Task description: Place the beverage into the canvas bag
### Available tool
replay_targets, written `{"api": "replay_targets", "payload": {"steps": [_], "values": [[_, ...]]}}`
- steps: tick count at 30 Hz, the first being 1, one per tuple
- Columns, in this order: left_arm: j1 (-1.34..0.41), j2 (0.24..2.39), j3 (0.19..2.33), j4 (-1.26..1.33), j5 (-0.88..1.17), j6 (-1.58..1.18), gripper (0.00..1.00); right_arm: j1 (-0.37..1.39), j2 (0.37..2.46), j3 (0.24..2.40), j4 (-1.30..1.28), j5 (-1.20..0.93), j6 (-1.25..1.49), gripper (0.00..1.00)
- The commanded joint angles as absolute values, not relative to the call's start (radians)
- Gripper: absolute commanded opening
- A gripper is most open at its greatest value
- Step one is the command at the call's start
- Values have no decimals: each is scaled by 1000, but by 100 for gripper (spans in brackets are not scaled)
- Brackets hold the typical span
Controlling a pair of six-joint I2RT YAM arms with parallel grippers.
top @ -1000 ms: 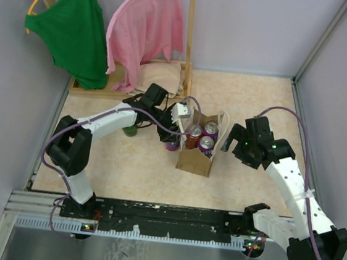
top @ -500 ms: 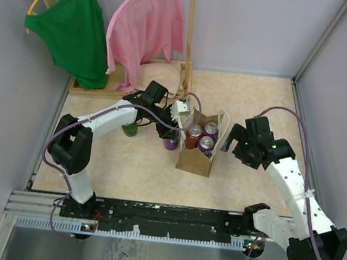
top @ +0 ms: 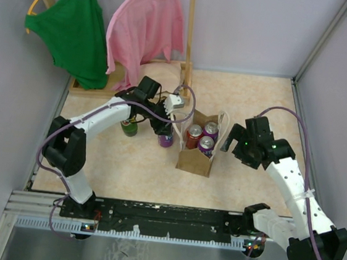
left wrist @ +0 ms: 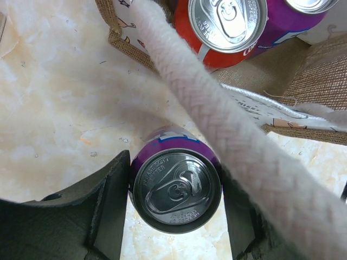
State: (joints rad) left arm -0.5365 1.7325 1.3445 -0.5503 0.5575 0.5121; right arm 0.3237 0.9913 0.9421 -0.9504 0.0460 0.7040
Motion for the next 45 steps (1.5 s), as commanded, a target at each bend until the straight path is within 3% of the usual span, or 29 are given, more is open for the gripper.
{"api": "replay_targets", "payload": {"steps": [1, 25, 45], "values": [[-535, 1668, 1396, -511, 577, 475, 0, 313, 980, 937, -931, 35, 709, 99], [-416, 1693, 1528, -401, 357, 405, 0, 314, 989, 938, -916, 27, 707, 99], [-407, 1687, 1382, -366, 473, 385, 0, 314, 1005, 946, -908, 18, 699, 99]]}}
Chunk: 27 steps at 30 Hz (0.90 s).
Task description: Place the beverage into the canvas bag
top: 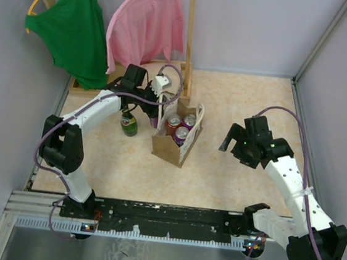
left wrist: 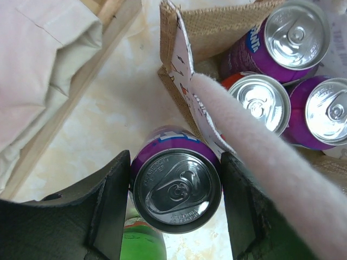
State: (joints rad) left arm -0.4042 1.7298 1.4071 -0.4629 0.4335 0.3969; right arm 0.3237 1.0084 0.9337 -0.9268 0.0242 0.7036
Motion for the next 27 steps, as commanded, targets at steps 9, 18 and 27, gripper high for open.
{"api": "replay_targets", "payload": {"steps": [9, 18, 27], "values": [[-403, 1706, 1354, -376, 414, 390, 0, 314, 995, 947, -917, 21, 702, 99], [-386, 1693, 1346, -384, 377, 393, 0, 314, 997, 941, -913, 18, 703, 99], [-362, 1659, 1318, -388, 355, 394, 0, 314, 999, 938, -907, 14, 701, 99]]}}
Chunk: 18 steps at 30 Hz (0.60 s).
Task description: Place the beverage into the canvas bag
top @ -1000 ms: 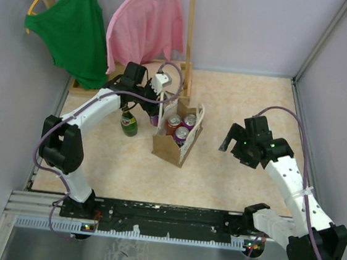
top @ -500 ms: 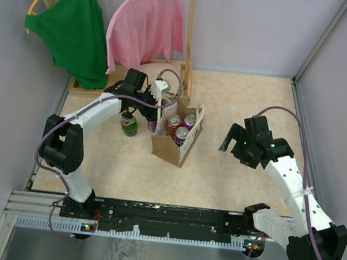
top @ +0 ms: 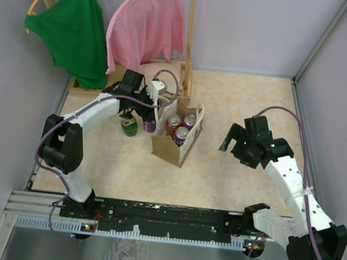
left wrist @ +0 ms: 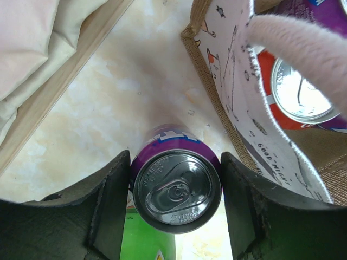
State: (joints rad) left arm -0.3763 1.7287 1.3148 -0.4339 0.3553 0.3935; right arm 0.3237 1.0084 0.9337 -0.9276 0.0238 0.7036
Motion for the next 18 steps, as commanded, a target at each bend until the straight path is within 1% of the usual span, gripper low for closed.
{"api": "replay_targets", "payload": {"steps": [1, 18], "values": [[-360, 1659, 1316, -389, 357, 394, 0, 314, 1001, 938, -905, 13, 701, 99], [-318, 1646, 1331, -376, 315, 381, 0, 314, 1002, 938, -904, 7, 699, 99]]}}
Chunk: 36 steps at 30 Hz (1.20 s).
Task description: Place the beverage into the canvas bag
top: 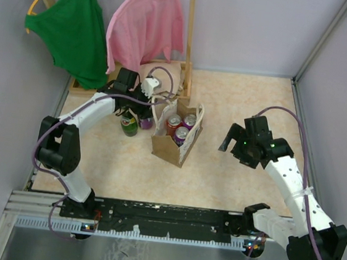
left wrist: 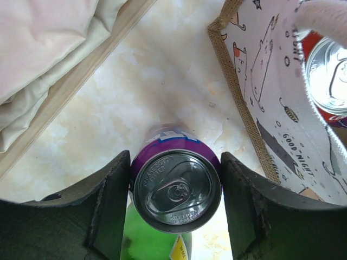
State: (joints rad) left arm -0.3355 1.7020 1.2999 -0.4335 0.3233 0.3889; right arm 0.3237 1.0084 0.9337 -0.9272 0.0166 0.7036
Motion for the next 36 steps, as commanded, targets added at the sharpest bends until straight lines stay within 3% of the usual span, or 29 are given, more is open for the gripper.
{"api": "replay_targets", "payload": {"steps": [1, 21, 36], "values": [[-314, 1645, 1333, -377, 314, 381, 0, 314, 1002, 939, -904, 6, 699, 99], [-290, 1662, 1520, -356, 327, 325, 0, 314, 1030, 938, -882, -8, 691, 99], [-291, 1729, 1893, -385, 415, 227, 0, 314, 1053, 931, -858, -18, 689, 99]]}}
